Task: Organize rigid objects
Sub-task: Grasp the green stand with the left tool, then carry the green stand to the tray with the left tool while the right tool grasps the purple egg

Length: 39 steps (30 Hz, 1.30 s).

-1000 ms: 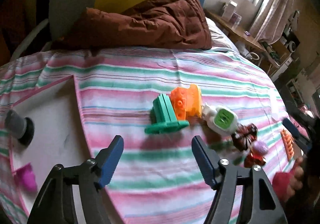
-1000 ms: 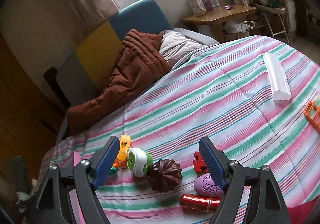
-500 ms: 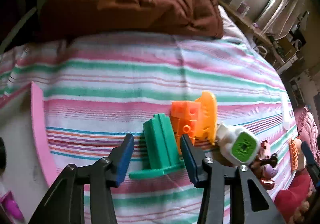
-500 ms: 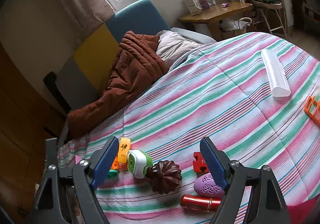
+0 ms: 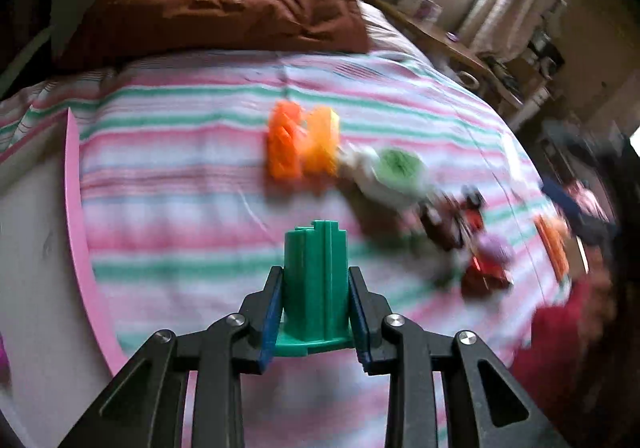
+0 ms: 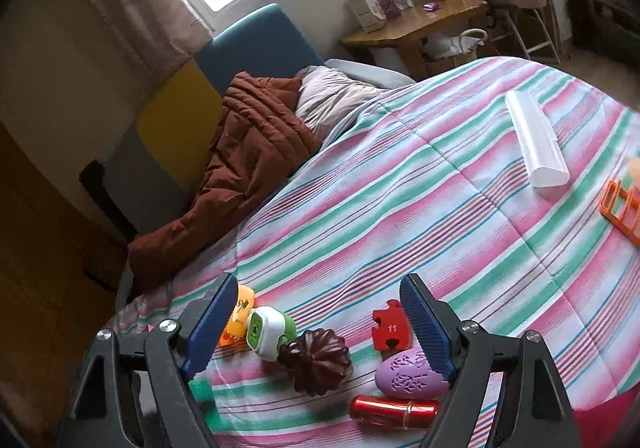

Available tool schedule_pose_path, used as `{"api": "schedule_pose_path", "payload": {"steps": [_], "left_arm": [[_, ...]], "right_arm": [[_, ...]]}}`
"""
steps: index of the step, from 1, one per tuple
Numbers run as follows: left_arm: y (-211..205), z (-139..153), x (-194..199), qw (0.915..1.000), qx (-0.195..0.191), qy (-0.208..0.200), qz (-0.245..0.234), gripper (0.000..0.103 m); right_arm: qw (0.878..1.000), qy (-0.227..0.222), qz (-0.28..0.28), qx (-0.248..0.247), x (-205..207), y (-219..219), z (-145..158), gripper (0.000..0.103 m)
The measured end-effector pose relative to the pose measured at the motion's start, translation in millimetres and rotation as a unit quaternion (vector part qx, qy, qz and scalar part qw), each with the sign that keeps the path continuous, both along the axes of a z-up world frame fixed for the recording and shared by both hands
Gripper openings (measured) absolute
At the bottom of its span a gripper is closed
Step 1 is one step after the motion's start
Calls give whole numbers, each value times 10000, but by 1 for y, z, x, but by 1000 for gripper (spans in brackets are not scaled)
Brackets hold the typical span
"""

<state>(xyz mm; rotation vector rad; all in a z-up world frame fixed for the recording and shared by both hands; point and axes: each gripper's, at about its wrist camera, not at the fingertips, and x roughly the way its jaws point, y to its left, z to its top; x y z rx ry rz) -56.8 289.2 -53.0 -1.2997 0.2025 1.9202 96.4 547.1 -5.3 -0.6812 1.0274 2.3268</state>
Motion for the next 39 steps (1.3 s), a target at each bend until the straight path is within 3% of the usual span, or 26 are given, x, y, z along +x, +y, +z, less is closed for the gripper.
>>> {"api": "schedule_pose_path", "payload": {"steps": [4,7,12,17,23,27,31,35,39], "left_arm": [[-15,-2,40,9996,-54,75,-279,30],[-21,-6,58,9987,-172,178,-439,30],[-29,-11,73,9984,-171,175,-502,30],[-36,-8,75,9986,-163,189,-470,30],[-42,-9,73,9992,-115,115,-355,30],[-45,-3,75,9993,-31,118,-365,30],[-46,2,75,9993,44,94,-362,30],[-49,7,76,9992,135,40,-362,30],[-54,17,76,9991,280,76,-317,30]], "right_arm": [[9995,-182,-125,-237,3,8,-8,84],[9958,-763,-181,-482,-2,13,-24,84],[9885,-1204,81,-916,-11,16,-45,83],[9811,-1757,66,-812,-13,15,-57,83],[9764,-2023,-135,-748,-6,21,-61,82],[9675,-2401,206,-762,-15,16,-74,90],[9634,-2617,467,-349,-22,5,-73,89],[9501,-3037,642,-306,-27,3,-85,81],[9360,-3413,832,235,-34,-9,-88,76]]}}
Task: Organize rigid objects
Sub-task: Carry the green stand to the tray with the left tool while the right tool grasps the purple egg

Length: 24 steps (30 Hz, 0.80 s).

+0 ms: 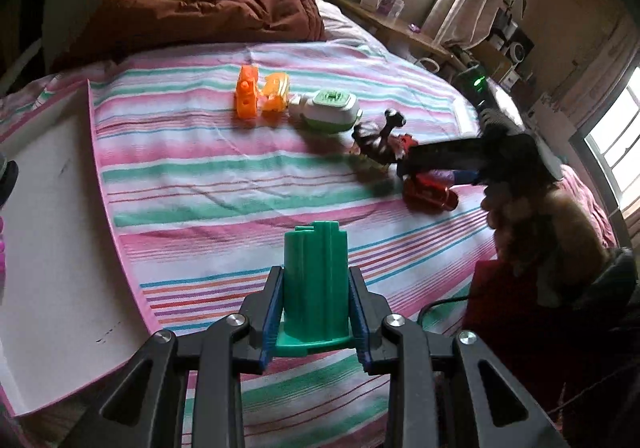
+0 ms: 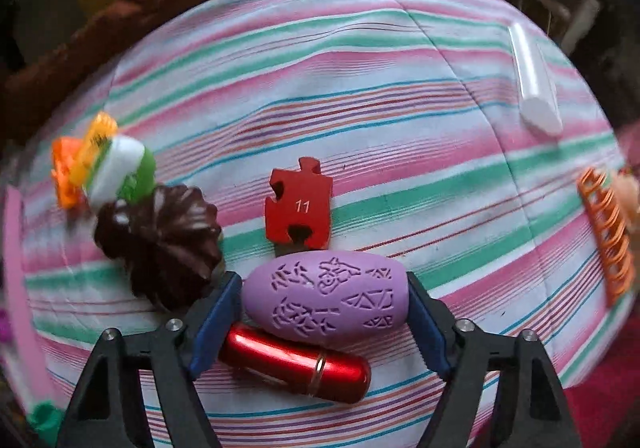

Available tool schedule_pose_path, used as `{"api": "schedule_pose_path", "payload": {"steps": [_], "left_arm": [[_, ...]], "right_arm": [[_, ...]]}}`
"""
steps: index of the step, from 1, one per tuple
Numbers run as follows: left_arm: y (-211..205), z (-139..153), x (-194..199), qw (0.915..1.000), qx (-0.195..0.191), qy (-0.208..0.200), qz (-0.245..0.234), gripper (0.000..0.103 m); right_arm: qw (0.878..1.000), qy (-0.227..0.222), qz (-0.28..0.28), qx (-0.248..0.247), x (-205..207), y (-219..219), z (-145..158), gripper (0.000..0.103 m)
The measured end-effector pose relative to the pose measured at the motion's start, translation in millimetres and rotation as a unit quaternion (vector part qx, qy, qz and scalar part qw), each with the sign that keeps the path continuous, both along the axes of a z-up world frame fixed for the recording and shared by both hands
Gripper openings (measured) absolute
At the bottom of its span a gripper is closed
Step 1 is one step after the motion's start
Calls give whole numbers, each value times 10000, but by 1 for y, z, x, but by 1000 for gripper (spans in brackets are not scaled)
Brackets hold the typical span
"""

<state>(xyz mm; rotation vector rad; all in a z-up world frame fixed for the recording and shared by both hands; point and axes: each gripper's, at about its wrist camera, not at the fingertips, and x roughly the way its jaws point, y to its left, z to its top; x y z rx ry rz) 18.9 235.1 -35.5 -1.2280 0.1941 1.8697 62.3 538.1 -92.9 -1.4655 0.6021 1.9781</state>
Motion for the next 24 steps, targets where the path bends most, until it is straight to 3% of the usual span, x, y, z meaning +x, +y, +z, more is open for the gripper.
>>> {"api": "schedule_pose_path", "payload": {"steps": [8,15,24], "left_arm": [[-27,24,-4,9992,301,161,229,30],[-68,31,-19,9964,423,134,721,30],[-136,25,-44,9863,229,186,1626,30]], "right_arm": [[9995,-101,230,191,3,-4,-2,76],[9994,-61,250,227,13,-3,-3,76],[9989,-61,324,324,23,-1,-2,76]]}}
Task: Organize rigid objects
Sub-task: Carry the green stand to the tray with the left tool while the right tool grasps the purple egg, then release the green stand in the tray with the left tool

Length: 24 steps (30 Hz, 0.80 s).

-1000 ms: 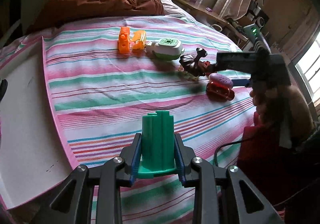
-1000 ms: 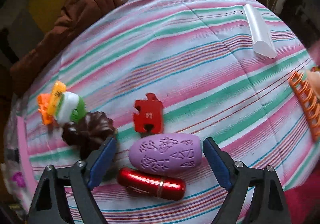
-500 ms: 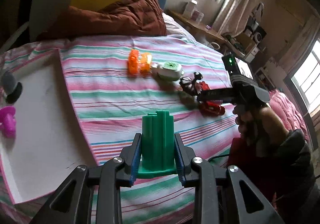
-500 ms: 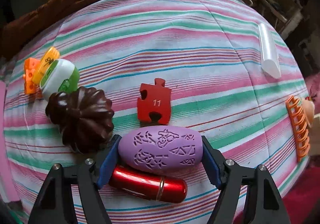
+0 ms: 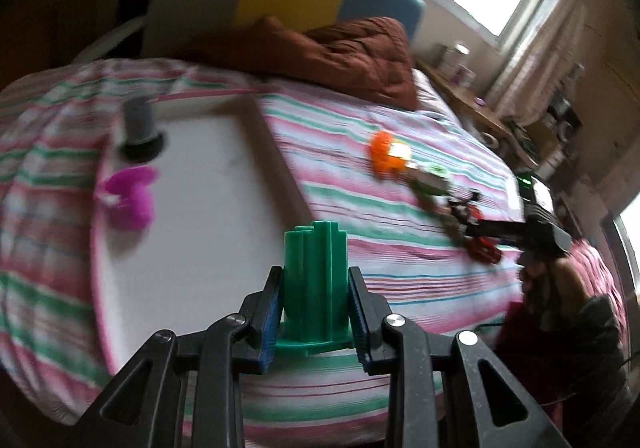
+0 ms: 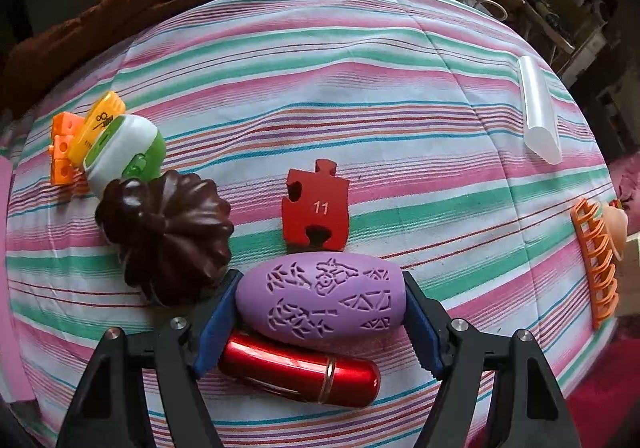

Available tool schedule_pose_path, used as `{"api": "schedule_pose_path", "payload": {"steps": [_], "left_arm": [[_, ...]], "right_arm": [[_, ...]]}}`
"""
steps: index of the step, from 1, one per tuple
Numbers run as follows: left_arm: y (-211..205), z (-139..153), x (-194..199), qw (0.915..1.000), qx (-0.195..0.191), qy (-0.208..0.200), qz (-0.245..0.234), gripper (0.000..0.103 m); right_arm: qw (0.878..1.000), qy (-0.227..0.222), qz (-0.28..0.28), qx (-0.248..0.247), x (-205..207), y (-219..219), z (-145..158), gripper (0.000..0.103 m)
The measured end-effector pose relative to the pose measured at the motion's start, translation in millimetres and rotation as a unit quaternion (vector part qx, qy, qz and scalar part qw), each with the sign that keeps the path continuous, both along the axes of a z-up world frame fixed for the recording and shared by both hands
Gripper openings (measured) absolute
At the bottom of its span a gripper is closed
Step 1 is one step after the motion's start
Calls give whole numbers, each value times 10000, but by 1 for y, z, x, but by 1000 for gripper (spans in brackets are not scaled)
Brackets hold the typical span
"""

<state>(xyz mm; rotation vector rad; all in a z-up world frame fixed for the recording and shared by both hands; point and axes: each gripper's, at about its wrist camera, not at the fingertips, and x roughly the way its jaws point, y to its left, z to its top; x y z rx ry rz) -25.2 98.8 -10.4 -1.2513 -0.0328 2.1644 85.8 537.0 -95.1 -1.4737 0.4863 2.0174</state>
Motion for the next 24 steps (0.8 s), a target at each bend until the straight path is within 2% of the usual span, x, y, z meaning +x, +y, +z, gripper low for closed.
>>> {"api": "schedule_pose_path", "payload": {"steps": [7,16,18,24], "left_arm": [[-35,-20,-27,9979,-309,-15,564,30],[-32,-49,-61,9946,-799,-102,653,30],[-31,-53,-70,9939,-873,-135,659,30],[-28,-54,-94,9907,-1035,-46,879,32]], "right_arm": [[10000,-12,60,55,14,0,0,76],[9999,-40,91,125,0,-6,3,76],[9998,-49,125,168,9,-3,7,76],[9998,-47,112,161,4,-8,7,76]]}}
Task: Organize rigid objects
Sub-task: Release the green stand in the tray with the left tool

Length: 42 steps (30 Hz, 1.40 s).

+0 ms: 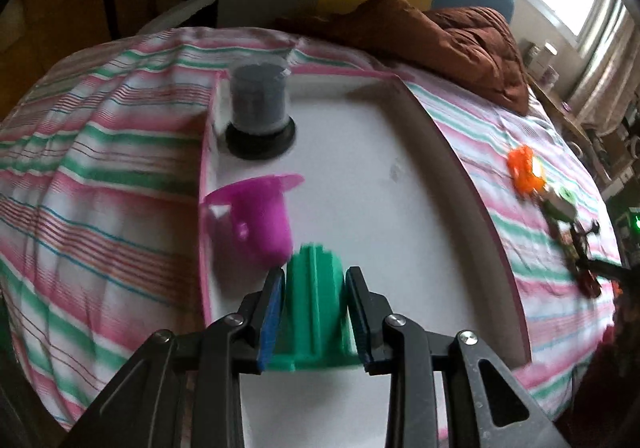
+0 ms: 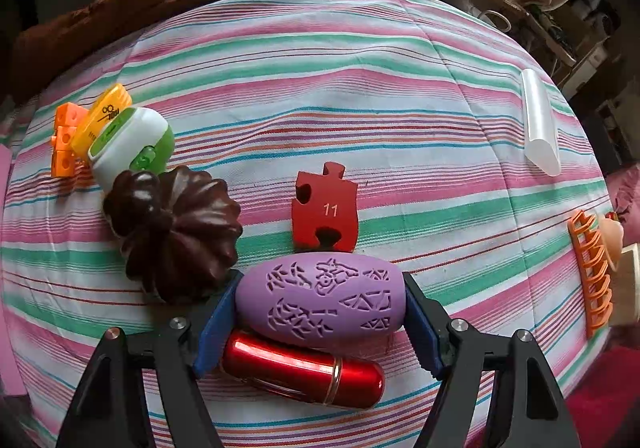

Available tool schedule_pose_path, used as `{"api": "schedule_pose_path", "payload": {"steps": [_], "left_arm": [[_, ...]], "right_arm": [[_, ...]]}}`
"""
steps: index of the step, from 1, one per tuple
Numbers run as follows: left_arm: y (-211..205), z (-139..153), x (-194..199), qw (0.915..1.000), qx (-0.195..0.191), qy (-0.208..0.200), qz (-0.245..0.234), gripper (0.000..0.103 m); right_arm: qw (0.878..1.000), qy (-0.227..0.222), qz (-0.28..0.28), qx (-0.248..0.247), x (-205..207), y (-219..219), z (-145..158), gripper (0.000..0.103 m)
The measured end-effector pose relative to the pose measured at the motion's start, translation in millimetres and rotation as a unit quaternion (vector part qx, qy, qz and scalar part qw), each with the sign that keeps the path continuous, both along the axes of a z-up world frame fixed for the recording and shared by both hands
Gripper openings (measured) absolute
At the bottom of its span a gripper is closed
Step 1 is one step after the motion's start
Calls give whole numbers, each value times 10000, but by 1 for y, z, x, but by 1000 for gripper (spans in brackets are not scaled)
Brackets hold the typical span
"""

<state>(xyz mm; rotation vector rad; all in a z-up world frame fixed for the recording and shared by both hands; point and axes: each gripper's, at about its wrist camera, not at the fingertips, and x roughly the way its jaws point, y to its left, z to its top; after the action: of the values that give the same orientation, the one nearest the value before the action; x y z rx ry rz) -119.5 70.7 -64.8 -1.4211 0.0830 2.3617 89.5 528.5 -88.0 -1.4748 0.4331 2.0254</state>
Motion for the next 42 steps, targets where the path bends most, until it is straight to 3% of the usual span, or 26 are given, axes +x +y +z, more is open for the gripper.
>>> {"api": "schedule_pose_path", "payload": {"steps": [7,15,21,31,42], "left_arm": [[2,4,-20,9984,-398,369,137,32],[-19,32,3,9974,-52,638,330,39],[-21,47,34,9962,195,759,372,39],[-8,51,69,9966,64,821,89,39],[-6,47,79,9973,-19,737,25,39]], "right_arm": [[10000,-13,17,25,-9,-8,0,76],[10000,-15,14,30,-11,-12,1,76],[9999,-38,37,114,-41,-11,-12,76],[9996,-81,122,248,-46,-12,-11,76],[9995,-42,181,260,-47,-16,-8,76]]}}
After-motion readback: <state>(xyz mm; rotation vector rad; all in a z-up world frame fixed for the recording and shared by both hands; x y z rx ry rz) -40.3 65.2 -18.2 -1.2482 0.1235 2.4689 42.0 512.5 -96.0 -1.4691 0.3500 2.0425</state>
